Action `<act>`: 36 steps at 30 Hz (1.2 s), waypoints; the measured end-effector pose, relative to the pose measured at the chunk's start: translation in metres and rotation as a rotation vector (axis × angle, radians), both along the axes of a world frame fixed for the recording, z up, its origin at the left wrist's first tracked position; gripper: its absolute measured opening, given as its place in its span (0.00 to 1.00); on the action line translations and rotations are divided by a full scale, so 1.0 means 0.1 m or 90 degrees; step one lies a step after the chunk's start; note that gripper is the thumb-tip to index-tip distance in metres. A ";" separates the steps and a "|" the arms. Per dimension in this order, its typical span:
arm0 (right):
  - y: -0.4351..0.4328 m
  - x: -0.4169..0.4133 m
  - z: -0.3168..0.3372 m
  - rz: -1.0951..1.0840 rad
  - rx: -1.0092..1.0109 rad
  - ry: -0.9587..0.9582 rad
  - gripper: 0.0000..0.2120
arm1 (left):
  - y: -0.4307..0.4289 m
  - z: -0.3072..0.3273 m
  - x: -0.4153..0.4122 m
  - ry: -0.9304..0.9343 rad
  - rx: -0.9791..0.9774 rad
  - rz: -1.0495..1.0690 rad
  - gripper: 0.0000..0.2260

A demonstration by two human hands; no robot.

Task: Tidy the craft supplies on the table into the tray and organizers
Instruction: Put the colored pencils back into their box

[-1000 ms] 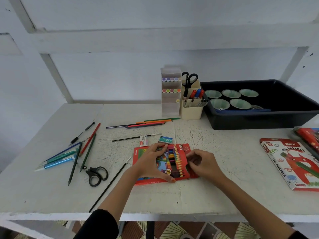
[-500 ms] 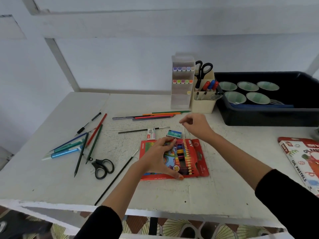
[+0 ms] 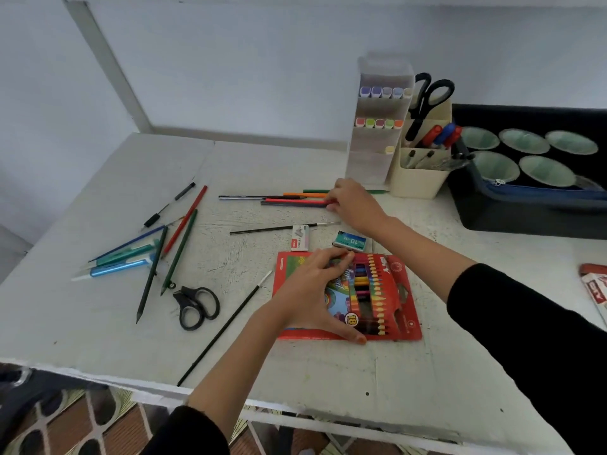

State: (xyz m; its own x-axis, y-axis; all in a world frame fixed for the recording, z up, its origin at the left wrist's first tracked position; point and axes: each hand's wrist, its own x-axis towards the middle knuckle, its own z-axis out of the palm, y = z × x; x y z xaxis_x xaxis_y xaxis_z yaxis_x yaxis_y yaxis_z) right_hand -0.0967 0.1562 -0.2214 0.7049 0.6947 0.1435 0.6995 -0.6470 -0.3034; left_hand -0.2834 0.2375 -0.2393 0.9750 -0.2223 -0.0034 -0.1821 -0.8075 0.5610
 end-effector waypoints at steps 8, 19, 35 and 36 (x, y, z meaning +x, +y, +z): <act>-0.20 0.03 0.07 -0.049 0.028 0.224 0.12 | 0.00 0.00 0.02 0.008 0.008 0.004 0.54; -1.12 -0.34 0.24 -0.148 0.058 0.138 0.05 | -0.01 0.02 0.01 0.018 0.024 0.004 0.54; -2.51 -0.99 0.20 -0.254 -0.015 0.207 0.06 | -0.04 0.09 0.00 0.075 0.031 0.006 0.56; -2.50 -1.00 0.21 -0.258 -0.006 0.201 0.06 | -0.04 0.10 0.00 0.077 0.029 0.005 0.57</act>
State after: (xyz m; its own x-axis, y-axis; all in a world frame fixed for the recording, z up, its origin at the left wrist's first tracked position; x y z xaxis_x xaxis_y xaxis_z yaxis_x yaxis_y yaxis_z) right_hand -0.1972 -0.0940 -0.2004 0.9256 0.3571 -0.1253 0.2671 -0.8511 -0.4519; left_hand -0.2836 0.2340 -0.2297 0.9685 -0.2119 -0.1308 -0.1095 -0.8342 0.5405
